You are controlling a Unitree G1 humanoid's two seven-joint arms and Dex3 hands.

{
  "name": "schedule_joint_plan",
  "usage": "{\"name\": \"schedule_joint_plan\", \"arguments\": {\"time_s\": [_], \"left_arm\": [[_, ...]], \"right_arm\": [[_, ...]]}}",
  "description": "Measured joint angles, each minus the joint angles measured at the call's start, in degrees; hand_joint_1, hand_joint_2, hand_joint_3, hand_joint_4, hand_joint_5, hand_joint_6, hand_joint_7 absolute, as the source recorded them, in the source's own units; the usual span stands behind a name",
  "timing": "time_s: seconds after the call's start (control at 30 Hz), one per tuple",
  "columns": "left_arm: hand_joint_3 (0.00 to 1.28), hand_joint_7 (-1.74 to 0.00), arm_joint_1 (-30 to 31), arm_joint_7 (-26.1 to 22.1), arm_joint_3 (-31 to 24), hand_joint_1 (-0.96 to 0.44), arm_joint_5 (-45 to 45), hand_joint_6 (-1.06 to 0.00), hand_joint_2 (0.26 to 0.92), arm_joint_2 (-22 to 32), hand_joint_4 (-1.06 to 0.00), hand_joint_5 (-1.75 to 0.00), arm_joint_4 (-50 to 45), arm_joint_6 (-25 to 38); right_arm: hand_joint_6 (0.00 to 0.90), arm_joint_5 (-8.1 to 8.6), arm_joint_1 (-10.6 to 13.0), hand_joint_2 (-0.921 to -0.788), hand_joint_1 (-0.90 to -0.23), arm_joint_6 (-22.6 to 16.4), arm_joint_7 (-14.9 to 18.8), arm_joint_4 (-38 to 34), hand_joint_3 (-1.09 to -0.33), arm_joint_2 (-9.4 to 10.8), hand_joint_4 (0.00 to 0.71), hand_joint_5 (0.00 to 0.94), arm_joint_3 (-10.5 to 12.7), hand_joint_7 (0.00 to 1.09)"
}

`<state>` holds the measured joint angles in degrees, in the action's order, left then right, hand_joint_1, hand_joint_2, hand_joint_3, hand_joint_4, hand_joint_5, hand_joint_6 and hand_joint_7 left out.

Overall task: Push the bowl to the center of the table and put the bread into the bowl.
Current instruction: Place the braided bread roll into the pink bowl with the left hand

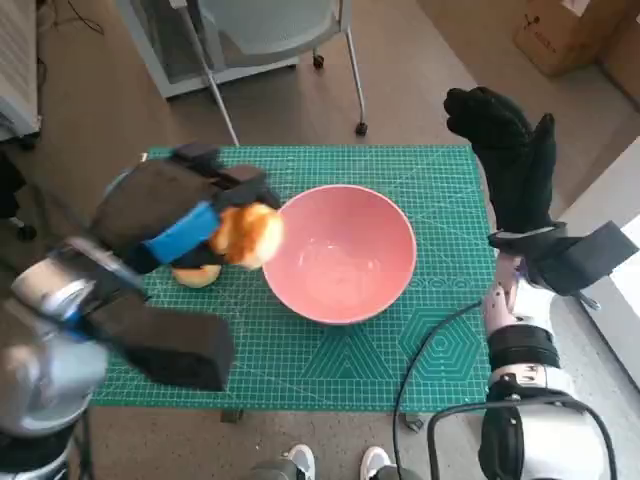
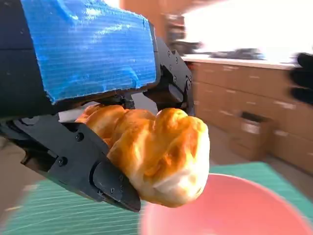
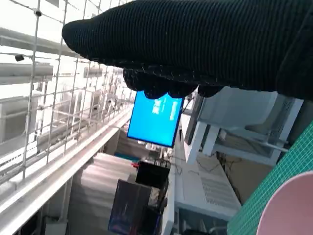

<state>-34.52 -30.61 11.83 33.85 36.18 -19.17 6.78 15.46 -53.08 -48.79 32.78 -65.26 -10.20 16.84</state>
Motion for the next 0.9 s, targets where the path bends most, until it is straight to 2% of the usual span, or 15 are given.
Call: {"name": "schedule_joint_plan", "arguments": {"time_s": [0.2,0.43,0.73,0.87,0.9], "left_arm": [[0.01,-1.14,-4.7,2.6,4.9,0.0,0.1,-0.69,0.918,-5.4,-0.77,-1.03,10.5,-5.8],[0.01,-1.08,-8.8,4.8,8.7,0.0,0.7,-0.69,0.918,-10.1,-0.77,-1.11,21.6,-10.1],[0.03,-1.06,-10.6,5.3,11.2,0.0,1.7,-0.66,0.92,-13.3,-0.75,-1.17,29.5,-12.0],[0.07,-1.08,-10.5,4.5,11.6,0.0,1.7,-0.62,0.92,-13.6,-0.71,-1.23,30.5,-11.7],[0.1,-1.12,-10.5,4.0,11.7,0.0,1.6,-0.57,0.92,-13.7,-0.68,-1.27,30.5,-11.5]], "right_arm": [[0.307,0.08,0.4,-0.921,-0.631,0.0,0.6,0.1,-0.718,-0.1,0.168,0.002,0.1,0.0],[0.306,0.65,0.9,-0.921,-0.651,0.3,1.6,1.1,-0.705,-0.3,0.174,0.004,0.6,0.0],[0.32,1.6,2.1,-0.921,-0.641,0.6,2.2,2.0,-0.694,-0.5,0.175,0.003,1.0,0.01],[0.322,1.83,2.6,-0.921,-0.639,0.6,2.1,2.5,-0.695,-0.5,0.174,0.002,1.0,0.01],[0.322,1.87,2.7,-0.921,-0.639,0.6,2.1,2.7,-0.696,-0.5,0.174,0.002,1.0,0.01]]}}
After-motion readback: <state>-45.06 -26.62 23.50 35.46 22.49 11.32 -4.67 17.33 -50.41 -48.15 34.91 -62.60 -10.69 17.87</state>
